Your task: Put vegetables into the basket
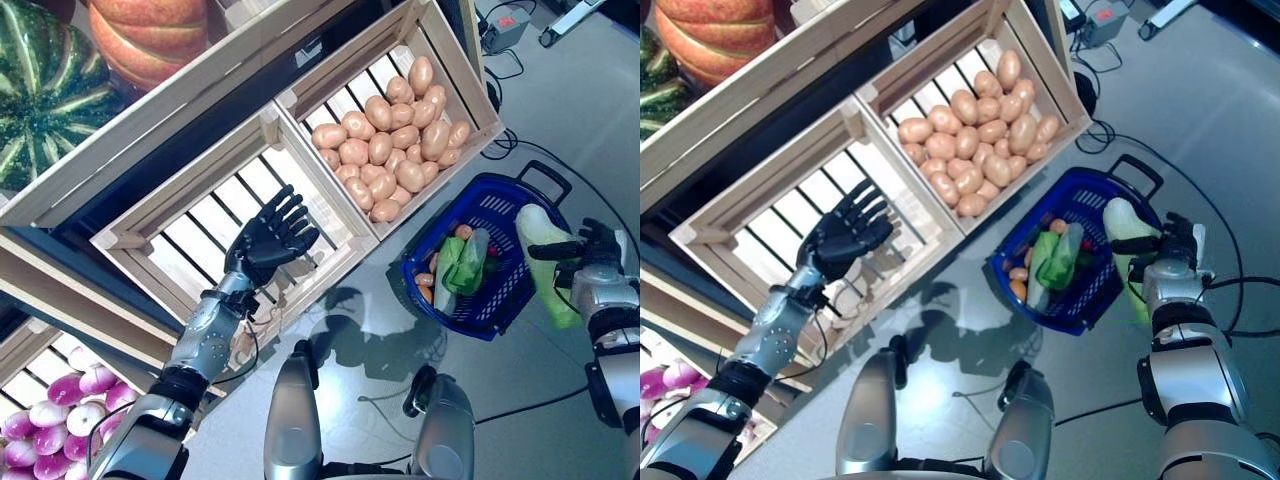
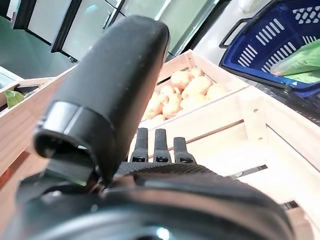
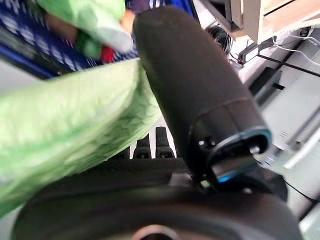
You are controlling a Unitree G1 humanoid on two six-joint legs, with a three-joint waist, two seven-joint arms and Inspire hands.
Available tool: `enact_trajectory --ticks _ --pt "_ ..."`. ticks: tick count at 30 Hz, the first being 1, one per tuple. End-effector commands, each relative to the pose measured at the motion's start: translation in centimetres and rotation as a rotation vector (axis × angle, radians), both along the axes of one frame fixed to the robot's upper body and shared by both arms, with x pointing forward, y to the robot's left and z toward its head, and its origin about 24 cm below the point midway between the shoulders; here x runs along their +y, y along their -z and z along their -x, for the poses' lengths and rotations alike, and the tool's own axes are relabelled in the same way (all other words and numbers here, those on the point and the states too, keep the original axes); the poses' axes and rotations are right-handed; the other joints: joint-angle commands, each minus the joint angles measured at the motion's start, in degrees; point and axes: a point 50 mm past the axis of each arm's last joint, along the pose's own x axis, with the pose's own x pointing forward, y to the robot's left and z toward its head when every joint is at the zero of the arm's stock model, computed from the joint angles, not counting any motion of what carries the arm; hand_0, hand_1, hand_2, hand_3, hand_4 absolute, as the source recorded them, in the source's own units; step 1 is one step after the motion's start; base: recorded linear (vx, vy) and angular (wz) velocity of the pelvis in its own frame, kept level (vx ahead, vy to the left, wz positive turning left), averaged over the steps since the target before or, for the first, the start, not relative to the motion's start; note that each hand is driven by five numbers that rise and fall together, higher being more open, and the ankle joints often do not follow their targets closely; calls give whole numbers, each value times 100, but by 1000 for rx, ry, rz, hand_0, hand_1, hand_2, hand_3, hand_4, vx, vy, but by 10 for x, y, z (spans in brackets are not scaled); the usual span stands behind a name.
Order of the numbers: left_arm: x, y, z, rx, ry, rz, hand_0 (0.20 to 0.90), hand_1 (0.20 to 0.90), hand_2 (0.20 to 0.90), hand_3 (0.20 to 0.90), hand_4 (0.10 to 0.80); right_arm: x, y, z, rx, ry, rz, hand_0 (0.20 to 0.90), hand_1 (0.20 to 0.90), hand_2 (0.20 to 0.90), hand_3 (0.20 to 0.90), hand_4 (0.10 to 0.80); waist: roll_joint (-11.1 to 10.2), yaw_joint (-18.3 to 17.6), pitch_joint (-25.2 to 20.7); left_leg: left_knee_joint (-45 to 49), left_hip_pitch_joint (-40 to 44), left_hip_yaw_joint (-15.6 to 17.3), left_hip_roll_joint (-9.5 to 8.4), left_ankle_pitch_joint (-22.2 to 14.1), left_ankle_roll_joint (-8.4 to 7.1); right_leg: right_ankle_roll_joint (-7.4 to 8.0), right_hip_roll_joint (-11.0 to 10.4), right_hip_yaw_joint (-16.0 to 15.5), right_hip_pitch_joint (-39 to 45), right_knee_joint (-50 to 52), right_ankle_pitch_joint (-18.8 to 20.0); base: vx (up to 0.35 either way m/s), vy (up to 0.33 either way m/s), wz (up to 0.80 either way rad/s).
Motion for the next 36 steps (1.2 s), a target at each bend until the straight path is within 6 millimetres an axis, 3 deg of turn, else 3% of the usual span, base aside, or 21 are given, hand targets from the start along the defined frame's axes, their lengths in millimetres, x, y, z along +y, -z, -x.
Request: enact_trajectory --ticks 1,4,7,11,17,26,32,33,36 --pt "-2 -21 4 -135 8 9 900 900 900 900 800 5 -36 -7 -94 -12 360 900 900 900 900 800 -48 71 -660 -206 142 -27 154 -96 78 -273 -110 64 83 -325 596 0 0 0" --pt "-3 -22 5 -147 12 8 900 900 900 900 800 3 -40 -7 104 -70 648 900 900 900 900 800 -25 79 -620 -122 47 -33 177 -130 75 -263 -163 61 -3 -228 562 -30 10 1" --pt "-2 -22 5 -156 12 12 900 900 900 900 800 7 -40 -11 10 -95 488 900 900 900 900 800 -11 89 -579 -25 -24 -50 178 -178 63 -274 -194 59 -63 -122 509 -28 12 3" --pt "1 -20 5 -154 11 16 900 900 900 900 800 10 -26 -11 -82 -159 252 900 900 900 900 800 6 81 -544 53 -32 -58 193 -248 30 -272 -224 78 -90 4 421 0 0 0" --pt "1 -21 2 -142 16 20 900 900 900 900 800 15 -23 -12 -182 -245 54 900 900 900 900 800 18 53 -514 148 -37 -86 185 -310 -1 -266 -250 111 -131 133 363 11 2 0" --pt "-3 -20 0 -145 26 18 900 900 900 900 800 21 -17 -15 -174 -281 -25 900 900 900 900 800 13 50 -480 144 -77 -110 170 -293 -15 -234 -267 148 -261 225 371 0 0 0" --pt "1 -11 1 -120 1 -47 900 900 900 900 800 43 16 -14 -229 -310 -264 900 900 900 900 800 -41 20 -580 -327 235 -81 142 -56 -25 -205 -175 104 0 -196 553 9 2 0" --pt "1 -4 4 -99 -14 -74 900 900 900 900 800 60 36 -10 -232 -337 -334 900 900 900 900 800 -77 -12 -663 -610 442 -70 118 75 -7 -208 -87 101 214 -544 665 61 15 -1" --pt "0 8 10 -63 -33 -109 900 900 900 900 800 82 62 -2 -236 -367 -444 900 900 900 900 800 -127 -59 -786 -1005 743 -7 92 258 4 -210 42 58 527 -1018 816 95 14 -7"
